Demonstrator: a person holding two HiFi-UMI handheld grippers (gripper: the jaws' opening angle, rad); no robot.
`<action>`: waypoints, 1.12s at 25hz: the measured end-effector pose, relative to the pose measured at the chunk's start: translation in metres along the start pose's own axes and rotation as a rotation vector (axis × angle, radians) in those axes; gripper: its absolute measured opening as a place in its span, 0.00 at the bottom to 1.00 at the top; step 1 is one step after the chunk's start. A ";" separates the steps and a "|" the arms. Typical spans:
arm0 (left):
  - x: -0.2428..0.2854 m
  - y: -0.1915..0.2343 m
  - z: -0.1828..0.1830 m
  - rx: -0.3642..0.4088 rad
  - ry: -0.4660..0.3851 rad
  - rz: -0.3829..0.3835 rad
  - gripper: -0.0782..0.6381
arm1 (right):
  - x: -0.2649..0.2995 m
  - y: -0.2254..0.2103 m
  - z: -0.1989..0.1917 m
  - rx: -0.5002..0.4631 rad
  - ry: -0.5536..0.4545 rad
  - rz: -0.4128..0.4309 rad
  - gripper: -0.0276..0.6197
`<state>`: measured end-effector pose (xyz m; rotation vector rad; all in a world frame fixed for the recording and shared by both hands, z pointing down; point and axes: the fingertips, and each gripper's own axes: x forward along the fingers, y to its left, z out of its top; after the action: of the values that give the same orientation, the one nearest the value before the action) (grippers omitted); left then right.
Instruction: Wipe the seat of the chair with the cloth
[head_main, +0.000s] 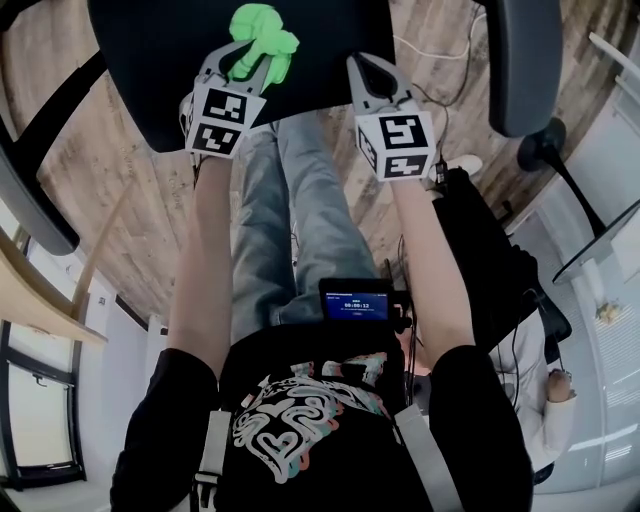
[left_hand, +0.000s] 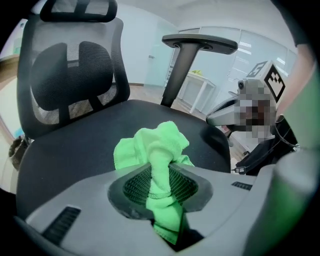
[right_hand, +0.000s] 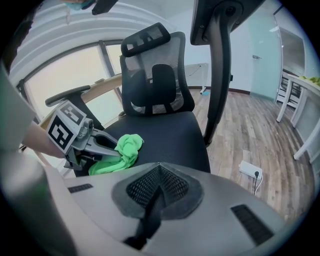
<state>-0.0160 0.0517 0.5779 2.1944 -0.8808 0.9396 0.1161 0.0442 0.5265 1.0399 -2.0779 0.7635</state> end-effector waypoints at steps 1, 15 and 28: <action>-0.004 0.005 -0.003 -0.006 0.004 0.010 0.24 | 0.001 0.002 0.001 -0.004 0.000 0.003 0.05; -0.062 0.076 -0.050 -0.074 0.041 0.168 0.24 | 0.009 0.014 0.005 -0.045 0.015 0.025 0.05; -0.085 0.103 -0.068 -0.122 0.052 0.259 0.24 | 0.014 0.018 0.006 -0.060 0.008 0.037 0.05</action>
<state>-0.1654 0.0662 0.5771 1.9759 -1.1858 1.0288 0.0929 0.0432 0.5301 0.9671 -2.1054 0.7178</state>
